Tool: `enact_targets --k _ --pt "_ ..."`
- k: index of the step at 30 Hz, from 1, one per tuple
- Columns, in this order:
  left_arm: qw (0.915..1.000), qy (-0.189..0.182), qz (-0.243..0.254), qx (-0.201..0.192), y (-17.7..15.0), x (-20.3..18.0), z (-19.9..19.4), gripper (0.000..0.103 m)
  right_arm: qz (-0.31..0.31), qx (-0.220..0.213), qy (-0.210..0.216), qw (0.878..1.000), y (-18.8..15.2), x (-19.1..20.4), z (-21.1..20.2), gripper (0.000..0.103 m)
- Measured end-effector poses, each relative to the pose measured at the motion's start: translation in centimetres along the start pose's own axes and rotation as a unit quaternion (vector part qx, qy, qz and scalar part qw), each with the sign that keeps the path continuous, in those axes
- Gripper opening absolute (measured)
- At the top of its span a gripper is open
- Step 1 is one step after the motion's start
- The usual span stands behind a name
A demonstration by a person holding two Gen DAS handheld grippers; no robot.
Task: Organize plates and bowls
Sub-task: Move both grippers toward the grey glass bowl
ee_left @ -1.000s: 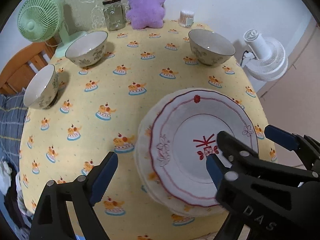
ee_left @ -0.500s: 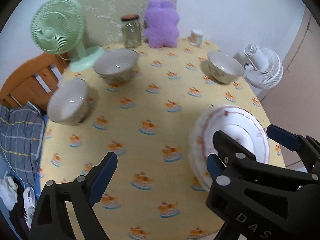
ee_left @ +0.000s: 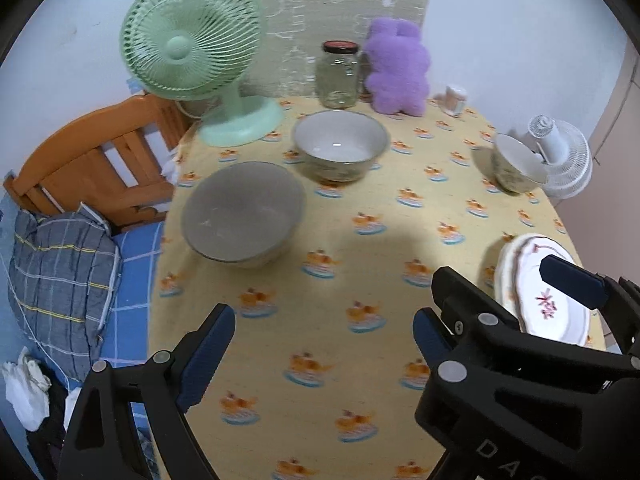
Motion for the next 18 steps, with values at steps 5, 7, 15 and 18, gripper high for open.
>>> enact_targets --k 5,7,15,18 --pt "0.9993 0.021 -0.028 -0.012 1.6 3.5 1.0 0.092 -0.004 -0.008 0.019 1.0 2.0 3.1 1.3 0.09" --pt "0.9983 0.038 -0.041 -0.019 2.3 5.0 1.4 0.091 -0.004 -0.016 0.017 1.0 3.0 4.2 1.8 0.09" --pt "0.9963 0.061 -0.052 -0.029 5.4 9.4 4.2 0.088 -0.019 -0.035 0.02 0.999 6.8 7.7 4.8 0.081" --pt "0.9962 0.066 -0.053 -0.022 6.3 10.6 6.0 0.077 -0.022 -0.033 0.015 0.999 7.9 8.6 6.4 0.074"
Point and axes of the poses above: each gripper's, at about its wrist camera, not at the fingertips, and z roughly the way its jaws point, x to its left, y to its top, the point moved 4 cm from there along z, roughly the way its jaws point, and after that the axes turned 6 degrees about x, right-handed, at the moved point
